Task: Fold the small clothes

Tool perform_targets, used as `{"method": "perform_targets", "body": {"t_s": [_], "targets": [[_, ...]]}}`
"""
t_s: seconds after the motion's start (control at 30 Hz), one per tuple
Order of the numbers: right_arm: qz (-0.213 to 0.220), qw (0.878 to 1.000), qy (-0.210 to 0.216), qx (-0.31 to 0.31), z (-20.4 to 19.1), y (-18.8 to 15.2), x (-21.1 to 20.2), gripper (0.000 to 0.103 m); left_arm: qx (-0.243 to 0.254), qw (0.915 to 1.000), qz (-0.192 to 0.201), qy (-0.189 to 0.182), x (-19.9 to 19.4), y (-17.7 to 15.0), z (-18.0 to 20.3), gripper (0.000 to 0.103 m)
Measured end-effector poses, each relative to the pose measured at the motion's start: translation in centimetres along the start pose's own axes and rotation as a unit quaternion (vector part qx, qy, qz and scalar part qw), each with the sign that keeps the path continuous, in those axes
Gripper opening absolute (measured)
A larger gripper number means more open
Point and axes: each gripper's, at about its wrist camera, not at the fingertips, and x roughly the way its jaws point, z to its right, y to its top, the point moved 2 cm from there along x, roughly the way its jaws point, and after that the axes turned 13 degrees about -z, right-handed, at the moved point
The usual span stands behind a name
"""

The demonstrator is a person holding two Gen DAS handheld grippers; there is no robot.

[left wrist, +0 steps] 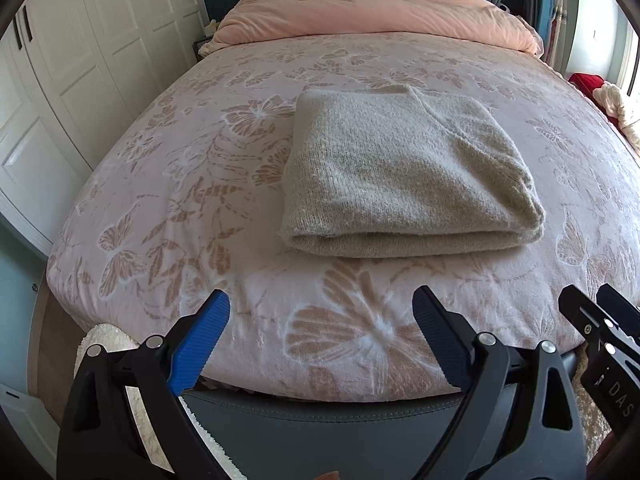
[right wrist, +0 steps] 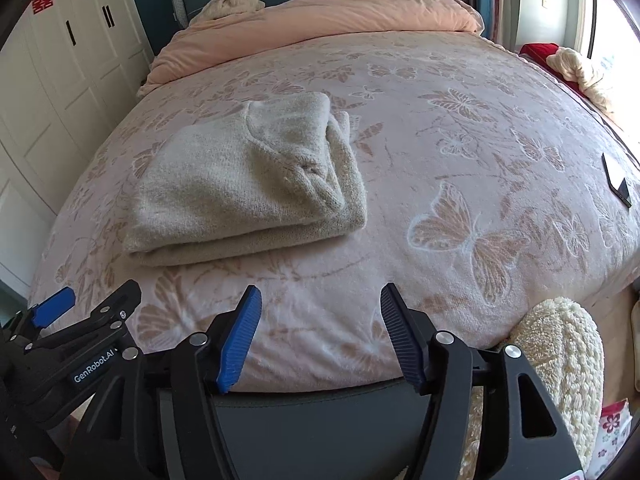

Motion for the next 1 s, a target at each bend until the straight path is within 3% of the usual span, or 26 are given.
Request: {"method": "perform_targets", "body": {"t_s": [0.47,1.0], "targets": [[0.007,1.0,-0.011,-0.019,-1.6,-1.1,-0.5,0.064,-0.002,0.9997,0.024,-0.001,-1.2,-1.2,0.3,0.093],[0.011,0.999,-0.024,-0.02,-1.6,-1.6,-0.6,0.064,-0.009,0.9996,0.026,0.007,-1.4,-1.7,0.3,0.093]]}}
